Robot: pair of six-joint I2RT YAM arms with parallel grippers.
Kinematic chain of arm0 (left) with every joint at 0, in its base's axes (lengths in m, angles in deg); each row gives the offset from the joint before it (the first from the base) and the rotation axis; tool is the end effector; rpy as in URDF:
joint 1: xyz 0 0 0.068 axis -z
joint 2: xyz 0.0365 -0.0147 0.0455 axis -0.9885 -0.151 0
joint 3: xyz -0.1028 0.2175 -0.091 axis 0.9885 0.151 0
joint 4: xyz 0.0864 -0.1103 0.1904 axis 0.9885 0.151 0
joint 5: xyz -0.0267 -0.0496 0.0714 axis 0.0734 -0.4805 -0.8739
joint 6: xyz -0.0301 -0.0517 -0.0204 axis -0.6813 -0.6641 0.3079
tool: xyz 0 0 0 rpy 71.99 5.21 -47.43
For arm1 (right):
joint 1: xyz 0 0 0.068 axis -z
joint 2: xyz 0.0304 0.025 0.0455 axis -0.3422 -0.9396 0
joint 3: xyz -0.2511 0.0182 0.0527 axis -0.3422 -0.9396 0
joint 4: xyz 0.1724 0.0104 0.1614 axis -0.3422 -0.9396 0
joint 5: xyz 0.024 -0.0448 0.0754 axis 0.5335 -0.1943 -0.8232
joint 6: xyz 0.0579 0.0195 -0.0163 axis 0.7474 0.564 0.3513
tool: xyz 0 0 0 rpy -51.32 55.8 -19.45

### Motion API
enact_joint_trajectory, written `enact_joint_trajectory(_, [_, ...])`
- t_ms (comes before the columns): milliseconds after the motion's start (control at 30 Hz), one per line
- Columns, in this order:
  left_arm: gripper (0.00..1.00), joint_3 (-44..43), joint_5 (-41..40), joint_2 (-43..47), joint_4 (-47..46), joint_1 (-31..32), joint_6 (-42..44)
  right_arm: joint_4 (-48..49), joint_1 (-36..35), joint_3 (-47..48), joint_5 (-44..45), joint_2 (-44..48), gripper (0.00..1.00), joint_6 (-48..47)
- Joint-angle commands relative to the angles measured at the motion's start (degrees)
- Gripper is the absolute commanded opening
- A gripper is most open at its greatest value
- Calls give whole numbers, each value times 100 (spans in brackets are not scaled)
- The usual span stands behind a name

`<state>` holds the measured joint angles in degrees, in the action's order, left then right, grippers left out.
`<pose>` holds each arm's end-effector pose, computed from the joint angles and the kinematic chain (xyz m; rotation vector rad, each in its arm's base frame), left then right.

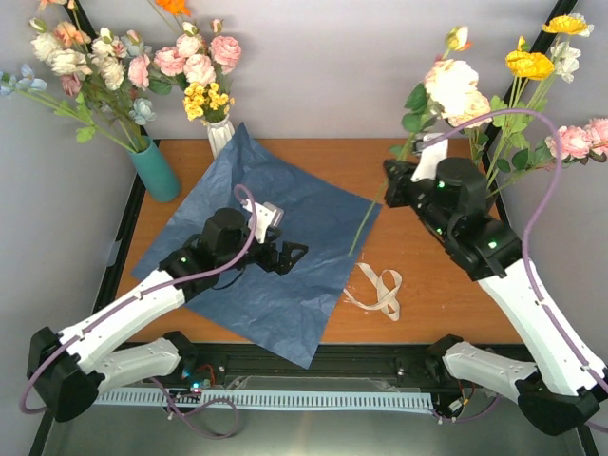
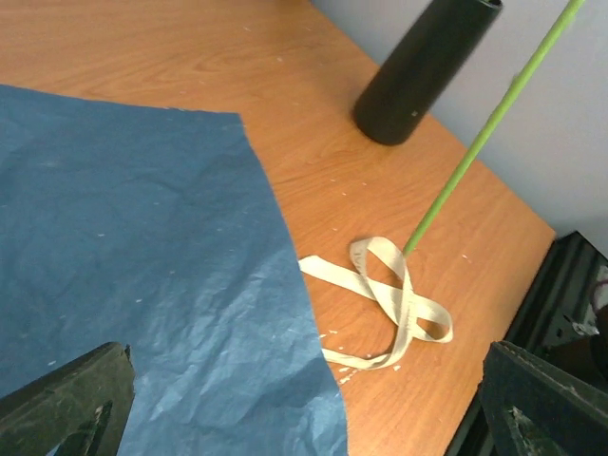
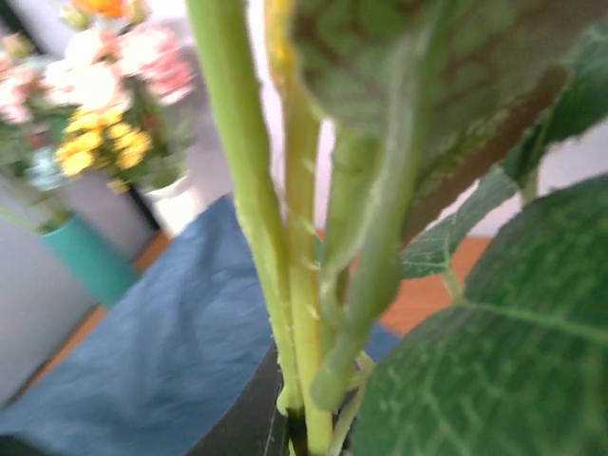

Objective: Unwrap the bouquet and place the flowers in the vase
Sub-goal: Insert the fake flower into the vase.

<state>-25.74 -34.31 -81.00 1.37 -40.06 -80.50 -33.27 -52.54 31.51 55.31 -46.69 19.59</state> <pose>0.1617 -0.1601 0.2794 0.5968 2.0838 -0.9283 0.1756 0.1084 0.4109 -0.1561 1.8461 0.5920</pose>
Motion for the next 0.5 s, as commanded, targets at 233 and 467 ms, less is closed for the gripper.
enact_joint_trajectory(233, [100,175,-1408,1167,1641,45,-807,-1152,1917,1578,1684,-118,3,-1944])
enact_joint_trajectory(467, [100,794,-1673,1769,1572,46,-1069,-797,3153,2049,1581,-521,3,-2319])
